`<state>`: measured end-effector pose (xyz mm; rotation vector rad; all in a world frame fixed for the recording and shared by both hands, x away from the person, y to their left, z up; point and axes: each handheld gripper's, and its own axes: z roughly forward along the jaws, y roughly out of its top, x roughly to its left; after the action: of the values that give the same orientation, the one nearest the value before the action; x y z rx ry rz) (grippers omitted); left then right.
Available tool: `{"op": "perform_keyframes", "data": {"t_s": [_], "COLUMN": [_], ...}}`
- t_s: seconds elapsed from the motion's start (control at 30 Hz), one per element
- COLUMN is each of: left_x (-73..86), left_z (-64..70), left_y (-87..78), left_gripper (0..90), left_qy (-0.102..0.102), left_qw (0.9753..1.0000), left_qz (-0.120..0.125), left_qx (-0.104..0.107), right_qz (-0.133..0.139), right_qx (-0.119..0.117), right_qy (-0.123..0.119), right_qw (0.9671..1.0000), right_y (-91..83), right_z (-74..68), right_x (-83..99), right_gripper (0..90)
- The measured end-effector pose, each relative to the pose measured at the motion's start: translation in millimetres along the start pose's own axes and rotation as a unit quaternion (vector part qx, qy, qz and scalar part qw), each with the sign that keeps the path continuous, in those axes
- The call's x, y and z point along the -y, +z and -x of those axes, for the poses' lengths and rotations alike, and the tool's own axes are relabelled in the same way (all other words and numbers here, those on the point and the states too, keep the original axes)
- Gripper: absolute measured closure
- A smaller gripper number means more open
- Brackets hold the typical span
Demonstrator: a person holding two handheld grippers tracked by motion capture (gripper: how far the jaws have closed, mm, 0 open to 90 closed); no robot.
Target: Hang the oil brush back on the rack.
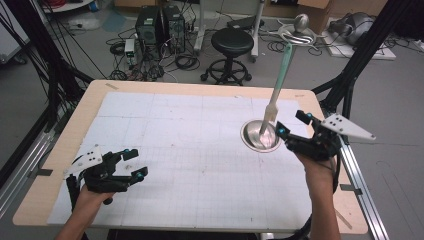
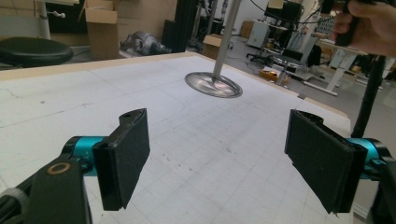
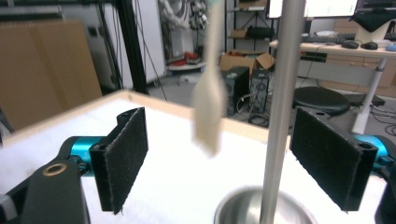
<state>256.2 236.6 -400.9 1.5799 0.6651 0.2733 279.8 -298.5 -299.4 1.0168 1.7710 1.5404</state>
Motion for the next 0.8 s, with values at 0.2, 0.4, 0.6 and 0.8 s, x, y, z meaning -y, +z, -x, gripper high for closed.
{"op": "perform_keyframes", "data": {"t_s": [0.2, 0.4, 0.6, 0.8], "left_x": [0.3, 1.5, 2.5, 2.8], "left_z": [-1.2, -2.0, -3.8, -2.7], "left_y": [-1.5, -2.4, -3.9, -7.2], "left_gripper": [22.1, 22.0, 21.9, 21.8], "left_qy": [-0.001, -0.002, 0.000, -0.003], "left_qw": [1.0000, 0.9999, 0.9998, 0.9998], "left_qz": [0.004, 0.009, 0.012, 0.017], "left_qx": [-0.003, -0.007, -0.014, -0.014], "right_qz": [-0.021, -0.043, -0.052, -0.054], "right_qx": [-0.003, -0.006, -0.005, -0.008], "right_qy": [-0.009, -0.011, 0.000, 0.008], "right_qw": [0.9997, 0.9990, 0.9986, 0.9985], "right_y": [-7.8, -15.7, -27.1, -38.2], "right_z": [-19.2, -33.4, -38.0, -41.2], "right_x": [35.1, 70.0, 95.5, 103.5], "right_gripper": [16.7, 16.7, 16.8, 16.8]}}
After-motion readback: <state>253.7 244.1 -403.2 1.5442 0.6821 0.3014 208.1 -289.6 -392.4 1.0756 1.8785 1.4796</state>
